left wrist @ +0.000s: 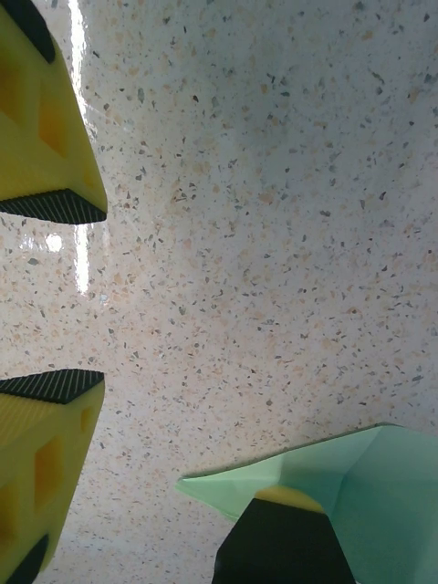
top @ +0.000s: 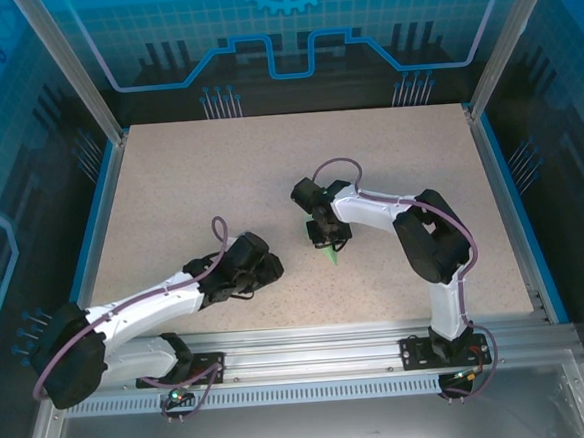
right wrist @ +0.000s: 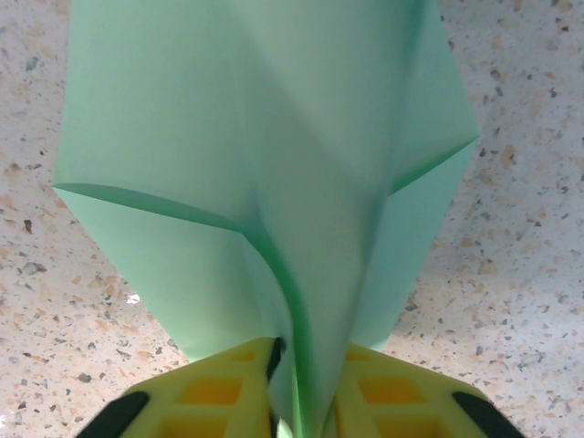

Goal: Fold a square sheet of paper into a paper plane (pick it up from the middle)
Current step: Move a paper plane to the center of the table.

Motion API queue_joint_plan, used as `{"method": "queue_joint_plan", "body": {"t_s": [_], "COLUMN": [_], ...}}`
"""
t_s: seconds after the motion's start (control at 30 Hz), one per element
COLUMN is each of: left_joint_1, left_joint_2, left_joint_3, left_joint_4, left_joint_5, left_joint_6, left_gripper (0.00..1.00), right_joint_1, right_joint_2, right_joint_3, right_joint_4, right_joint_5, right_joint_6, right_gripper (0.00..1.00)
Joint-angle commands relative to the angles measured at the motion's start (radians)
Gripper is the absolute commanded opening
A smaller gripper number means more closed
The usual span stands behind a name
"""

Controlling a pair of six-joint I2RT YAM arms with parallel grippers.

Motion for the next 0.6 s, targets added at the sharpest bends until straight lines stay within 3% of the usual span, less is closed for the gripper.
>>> {"method": "queue_joint_plan", "body": {"t_s": [0.0, 0.33, 0.57], "left_joint_1": [0.001, 0.001, 0.004], "left_joint_2": [-0.021, -0.017, 0.001], "left_joint_3": [-0.018, -0.016, 0.007], "left_joint_4": [0.003, -0.008, -0.017], "left_joint_5": [-0.016, -0.022, -0.030], "left_joint_6": [0.009, 0.017, 0.030], "left_gripper": [0.50, 0.52, 0.52], "right_joint_1": [0.016, 0.017, 0.017], "right_joint_2": [-0.007, -0.006, -0.063], "right_joint_3": [0.013, 0.026, 0.019], "right_joint_4": [-0.025, -0.027, -0.038], "right_joint_5": [0.018, 0.007, 0.015], "right_joint_6": [0.014, 0.011, 0.005], "right_gripper": [0.23, 0.19, 0.31]}}
